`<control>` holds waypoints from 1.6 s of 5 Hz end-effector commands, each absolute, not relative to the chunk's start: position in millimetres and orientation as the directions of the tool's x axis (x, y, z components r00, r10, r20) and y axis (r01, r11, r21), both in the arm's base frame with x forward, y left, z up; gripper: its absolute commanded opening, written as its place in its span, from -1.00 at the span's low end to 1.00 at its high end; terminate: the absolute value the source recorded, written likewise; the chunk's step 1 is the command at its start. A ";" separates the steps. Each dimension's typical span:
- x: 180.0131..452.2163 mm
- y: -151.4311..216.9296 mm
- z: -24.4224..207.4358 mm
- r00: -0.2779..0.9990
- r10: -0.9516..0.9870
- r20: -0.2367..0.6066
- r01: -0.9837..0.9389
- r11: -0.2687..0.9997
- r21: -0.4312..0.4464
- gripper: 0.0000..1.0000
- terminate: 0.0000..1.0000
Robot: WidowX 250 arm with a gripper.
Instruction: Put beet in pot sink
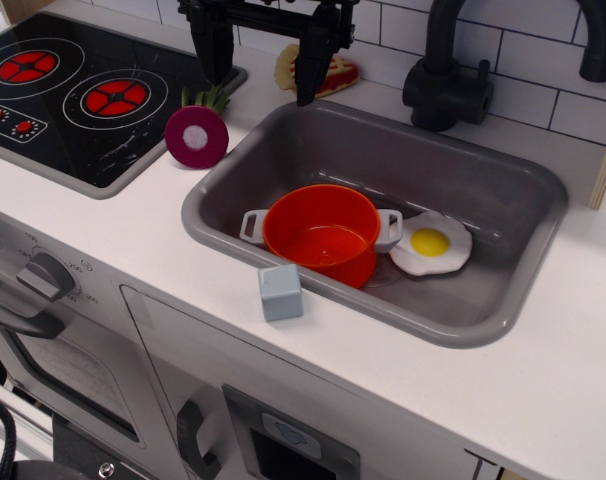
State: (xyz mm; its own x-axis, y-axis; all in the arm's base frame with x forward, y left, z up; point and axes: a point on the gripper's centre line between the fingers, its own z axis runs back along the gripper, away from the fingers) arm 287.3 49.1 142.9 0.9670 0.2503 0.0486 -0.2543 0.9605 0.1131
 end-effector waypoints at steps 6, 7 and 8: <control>342.9 165.9 115.4 0.845 0.480 0.237 -0.499 0.866 0.024 1.00 -1.00; 341.3 166.0 94.3 0.855 0.487 0.178 -0.498 0.867 0.022 1.00 -1.00; 341.6 163.0 76.6 0.827 0.523 0.205 -0.535 0.845 0.004 1.00 -1.00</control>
